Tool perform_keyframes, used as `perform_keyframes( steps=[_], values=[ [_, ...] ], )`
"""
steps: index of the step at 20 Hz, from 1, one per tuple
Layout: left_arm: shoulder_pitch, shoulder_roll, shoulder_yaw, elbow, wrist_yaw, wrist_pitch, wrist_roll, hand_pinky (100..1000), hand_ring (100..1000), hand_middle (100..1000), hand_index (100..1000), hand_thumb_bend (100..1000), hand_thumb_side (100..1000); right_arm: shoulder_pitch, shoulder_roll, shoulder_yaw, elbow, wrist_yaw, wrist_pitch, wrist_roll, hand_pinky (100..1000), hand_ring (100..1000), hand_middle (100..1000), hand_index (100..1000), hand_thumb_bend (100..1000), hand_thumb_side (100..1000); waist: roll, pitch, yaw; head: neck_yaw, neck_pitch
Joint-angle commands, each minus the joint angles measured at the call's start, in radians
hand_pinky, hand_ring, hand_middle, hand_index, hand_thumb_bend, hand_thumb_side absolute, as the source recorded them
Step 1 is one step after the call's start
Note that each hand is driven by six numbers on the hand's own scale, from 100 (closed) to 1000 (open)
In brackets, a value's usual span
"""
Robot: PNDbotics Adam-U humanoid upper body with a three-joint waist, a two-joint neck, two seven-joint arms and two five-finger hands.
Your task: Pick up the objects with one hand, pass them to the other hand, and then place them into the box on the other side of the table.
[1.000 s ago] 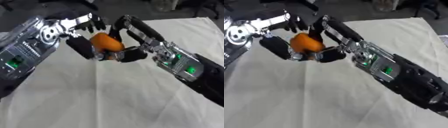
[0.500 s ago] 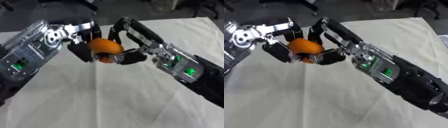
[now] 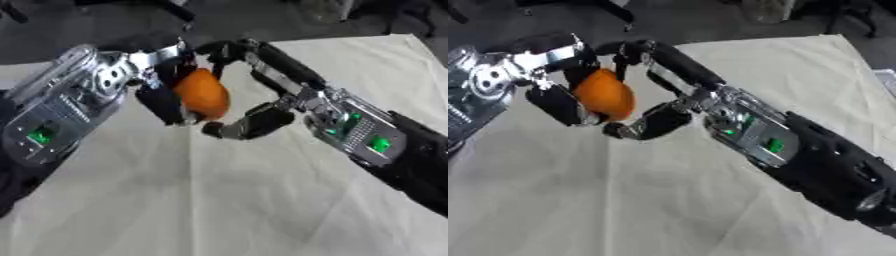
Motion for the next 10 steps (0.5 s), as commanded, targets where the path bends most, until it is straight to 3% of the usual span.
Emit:
perform_keyframes(
  steps=[1,10],
  values=[
    [-0.017,0.033,0.018,-0.022,-0.025,0.006,0.020,647,390,308,389,450,100,0.000,-0.031,-0.022,-0.015,0.036,0.007,0.006,820,888,812,959,628,535,0.007,-0.008,-0.002,-0.003,-0.013],
    [0.020,0.163,0.066,-0.018,-0.055,0.004,0.047,648,395,313,393,502,100,0.042,-0.048,-0.035,-0.015,0.076,0.070,-0.014,835,915,851,973,591,552,0.013,-0.010,0.000,0.017,-0.007]
  ],
)
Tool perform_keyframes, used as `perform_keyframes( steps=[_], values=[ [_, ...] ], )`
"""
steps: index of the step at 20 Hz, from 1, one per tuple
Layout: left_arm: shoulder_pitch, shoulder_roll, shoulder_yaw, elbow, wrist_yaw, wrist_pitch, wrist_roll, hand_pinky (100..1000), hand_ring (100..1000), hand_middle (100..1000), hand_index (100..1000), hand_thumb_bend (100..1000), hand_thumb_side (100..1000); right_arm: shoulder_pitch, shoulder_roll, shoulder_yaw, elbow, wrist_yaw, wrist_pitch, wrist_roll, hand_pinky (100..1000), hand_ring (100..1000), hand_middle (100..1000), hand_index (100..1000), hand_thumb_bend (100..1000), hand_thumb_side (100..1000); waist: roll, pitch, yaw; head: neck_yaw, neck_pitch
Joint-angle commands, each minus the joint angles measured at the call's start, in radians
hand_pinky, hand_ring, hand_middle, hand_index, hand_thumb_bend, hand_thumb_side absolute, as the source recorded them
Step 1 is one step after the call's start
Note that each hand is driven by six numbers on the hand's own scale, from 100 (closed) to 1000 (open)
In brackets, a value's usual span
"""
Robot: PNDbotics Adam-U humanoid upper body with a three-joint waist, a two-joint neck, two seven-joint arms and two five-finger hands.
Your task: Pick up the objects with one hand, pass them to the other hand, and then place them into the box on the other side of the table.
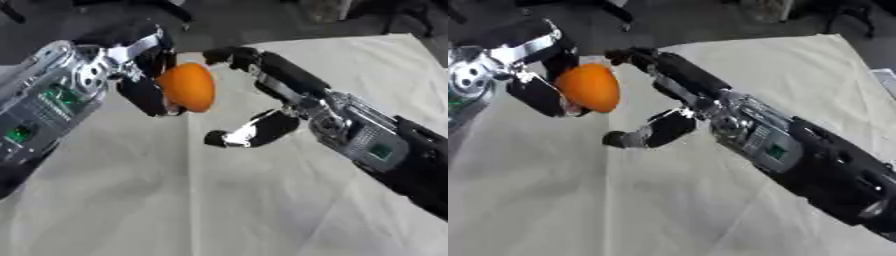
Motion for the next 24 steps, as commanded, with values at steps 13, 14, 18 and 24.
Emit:
perform_keyframes(
  steps=[13,14,18,24],
  values=[
    [0.141,0.315,0.236,0.073,-0.037,-0.040,0.154,650,383,304,392,494,100,0.060,-0.059,-0.041,-0.015,0.024,0.031,-0.062,845,911,845,969,582,514,0.001,-0.009,0.001,0.153,-0.005],
    [0.152,0.332,0.250,0.074,-0.033,-0.040,0.164,650,384,304,393,494,100,0.063,-0.061,-0.044,-0.015,0.024,0.030,-0.066,845,911,844,968,581,511,0.000,-0.009,0.001,0.167,-0.007],
    [0.205,0.399,0.310,0.094,-0.034,-0.036,0.203,654,388,310,400,497,100,0.082,-0.070,-0.058,-0.015,0.029,0.028,-0.088,845,910,844,967,580,505,-0.005,-0.006,0.002,0.246,-0.024],
    [0.236,0.411,0.367,0.214,-0.082,-0.066,0.237,701,421,361,420,502,100,0.105,-0.076,-0.080,-0.015,0.031,0.011,-0.124,846,910,845,967,577,492,-0.021,-0.002,-0.004,0.319,-0.047]
  ],
)
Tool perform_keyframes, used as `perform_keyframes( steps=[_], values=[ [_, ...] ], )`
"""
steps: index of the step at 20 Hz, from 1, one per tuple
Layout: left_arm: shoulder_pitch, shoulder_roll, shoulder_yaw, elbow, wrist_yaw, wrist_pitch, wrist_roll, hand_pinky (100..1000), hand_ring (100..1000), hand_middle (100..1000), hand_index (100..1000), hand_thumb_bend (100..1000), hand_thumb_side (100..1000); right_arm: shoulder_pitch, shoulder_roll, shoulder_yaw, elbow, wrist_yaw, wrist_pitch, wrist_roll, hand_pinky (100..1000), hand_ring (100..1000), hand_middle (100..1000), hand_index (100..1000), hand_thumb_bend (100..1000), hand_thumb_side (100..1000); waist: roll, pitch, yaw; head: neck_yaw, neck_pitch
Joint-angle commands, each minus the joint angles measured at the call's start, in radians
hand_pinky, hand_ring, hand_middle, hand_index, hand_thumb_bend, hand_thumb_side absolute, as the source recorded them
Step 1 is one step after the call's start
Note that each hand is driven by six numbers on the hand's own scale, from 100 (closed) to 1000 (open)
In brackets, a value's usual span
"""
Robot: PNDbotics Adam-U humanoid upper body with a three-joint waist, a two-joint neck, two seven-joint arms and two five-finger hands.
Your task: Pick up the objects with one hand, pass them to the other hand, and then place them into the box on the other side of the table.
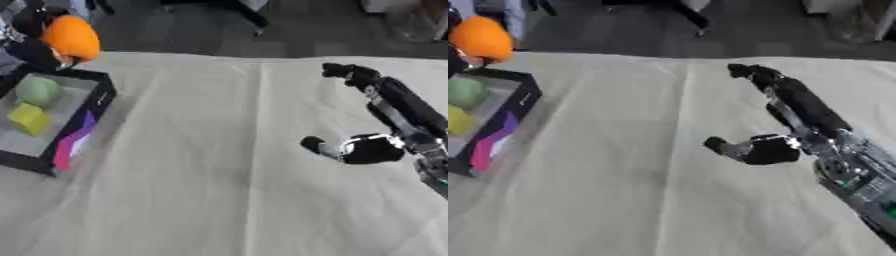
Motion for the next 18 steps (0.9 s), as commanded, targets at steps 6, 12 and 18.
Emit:
perform_keyframes(
  steps=[6,12,18],
  values=[
    [-0.004,0.006,0.083,0.204,-0.096,-0.070,0.036,733,449,387,447,510,100,0.012,-0.027,-0.041,-0.015,-0.001,-0.018,-0.053,843,908,842,966,574,481,-0.026,0.002,-0.012,0.037,-0.020],
    [-0.003,-0.029,0.110,0.322,-0.183,-0.131,0.037,787,597,520,627,703,100,0.021,-0.021,-0.043,-0.015,-0.006,-0.023,-0.065,842,907,841,964,574,484,-0.034,0.003,-0.024,0.034,-0.016],
    [0.000,-0.036,0.139,0.374,-0.354,-0.145,0.003,904,838,779,934,961,915,0.031,-0.022,-0.048,-0.015,-0.006,-0.017,-0.073,841,907,841,963,553,503,-0.034,0.001,-0.027,0.017,-0.006]
  ],
)
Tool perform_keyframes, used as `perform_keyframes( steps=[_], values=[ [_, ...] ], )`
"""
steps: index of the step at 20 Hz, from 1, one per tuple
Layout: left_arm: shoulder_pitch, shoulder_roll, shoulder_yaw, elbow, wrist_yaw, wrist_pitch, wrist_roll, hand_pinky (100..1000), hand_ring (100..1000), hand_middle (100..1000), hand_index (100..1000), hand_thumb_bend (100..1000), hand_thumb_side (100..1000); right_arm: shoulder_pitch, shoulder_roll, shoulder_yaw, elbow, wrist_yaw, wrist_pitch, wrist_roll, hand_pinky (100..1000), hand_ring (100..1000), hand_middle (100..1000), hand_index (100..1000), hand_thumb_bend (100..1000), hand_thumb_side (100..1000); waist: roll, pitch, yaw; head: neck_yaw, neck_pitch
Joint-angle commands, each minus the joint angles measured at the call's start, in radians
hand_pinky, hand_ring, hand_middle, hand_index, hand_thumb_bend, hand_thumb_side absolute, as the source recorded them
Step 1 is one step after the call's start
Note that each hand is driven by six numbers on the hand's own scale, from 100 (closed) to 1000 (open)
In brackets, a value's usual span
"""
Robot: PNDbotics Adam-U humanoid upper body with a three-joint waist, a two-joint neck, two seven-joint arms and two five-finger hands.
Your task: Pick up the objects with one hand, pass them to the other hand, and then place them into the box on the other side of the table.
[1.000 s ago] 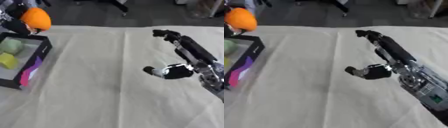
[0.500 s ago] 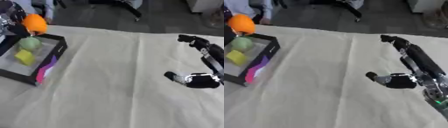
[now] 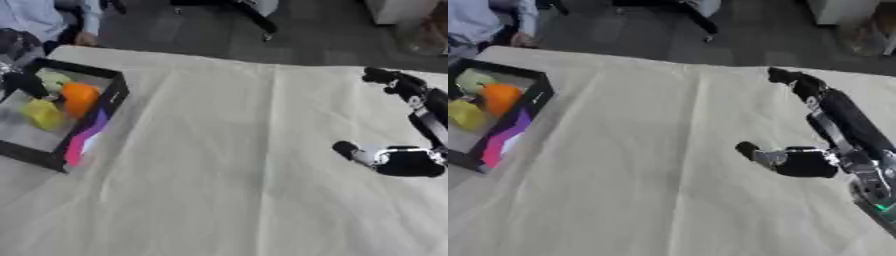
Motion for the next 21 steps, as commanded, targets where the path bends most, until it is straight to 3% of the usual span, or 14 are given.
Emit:
perform_keyframes(
  steps=[1,4,6,8,9,12,16,17,18,19,20,21],
  values=[
    [-0.014,0.024,0.037,0.022,-0.056,0.021,-0.026,902,838,780,935,964,913,-0.004,-0.023,-0.019,-0.015,-0.005,0.000,-0.011,841,907,841,963,554,502,-0.009,-0.004,-0.001,-0.010,0.005],
    [-0.009,0.028,0.046,0.020,-0.063,0.058,-0.042,900,838,797,948,902,794,0.002,-0.026,-0.024,-0.015,-0.010,-0.004,-0.020,840,906,842,963,554,498,-0.007,-0.005,-0.003,-0.016,0.009],
    [-0.003,0.035,0.057,0.001,-0.042,0.075,-0.036,889,818,786,892,680,717,0.010,-0.025,-0.028,-0.015,-0.013,-0.006,-0.026,837,906,841,963,549,492,-0.006,-0.006,-0.004,-0.022,0.012],
    [0.008,0.045,0.081,-0.047,0.013,0.104,0.001,856,770,754,830,414,504,0.022,-0.022,-0.035,-0.015,-0.021,-0.007,-0.038,832,905,841,961,524,470,-0.006,-0.007,-0.005,-0.028,0.014],
    [0.017,0.051,0.094,-0.082,0.055,0.125,0.029,843,755,745,816,341,435,0.029,-0.019,-0.039,-0.015,-0.029,-0.007,-0.045,829,905,843,962,493,455,-0.005,-0.007,-0.005,-0.033,0.016],
    [0.060,0.065,0.135,-0.239,0.237,0.187,0.137,789,689,715,797,163,472,0.063,-0.013,-0.067,-0.015,-0.067,-0.006,-0.083,817,906,848,963,337,448,-0.004,-0.008,-0.008,-0.067,0.025],
    [0.148,0.078,0.170,-0.475,0.575,0.223,0.356,746,661,710,795,114,636,0.141,0.008,-0.134,-0.015,-0.176,-0.013,-0.170,792,906,834,952,190,392,-0.008,-0.010,-0.015,-0.156,0.040],
    [0.171,0.078,0.174,-0.524,0.657,0.222,0.412,740,660,712,798,118,656,0.163,0.014,-0.157,-0.015,-0.211,-0.021,-0.194,785,906,831,950,235,321,-0.009,-0.011,-0.018,-0.174,0.044],
    [0.192,0.078,0.175,-0.566,0.733,0.216,0.464,739,659,712,798,119,659,0.184,0.018,-0.182,-0.015,-0.242,-0.031,-0.215,784,906,831,949,243,309,-0.009,-0.011,-0.020,-0.187,0.048],
    [0.210,0.075,0.174,-0.603,0.798,0.206,0.511,725,641,695,787,115,661,0.203,0.023,-0.213,-0.015,-0.265,-0.044,-0.238,777,900,821,944,326,195,-0.010,-0.013,-0.024,-0.200,0.052],
    [0.224,0.073,0.172,-0.633,0.852,0.195,0.552,725,641,695,787,115,661,0.221,0.026,-0.240,-0.015,-0.279,-0.060,-0.257,777,900,821,944,326,195,-0.011,-0.013,-0.025,-0.208,0.054],
    [0.233,0.072,0.168,-0.653,0.893,0.185,0.586,715,619,668,774,108,642,0.235,0.029,-0.259,-0.015,-0.290,-0.072,-0.271,762,886,799,929,400,130,-0.011,-0.014,-0.027,-0.214,0.055]
  ],
)
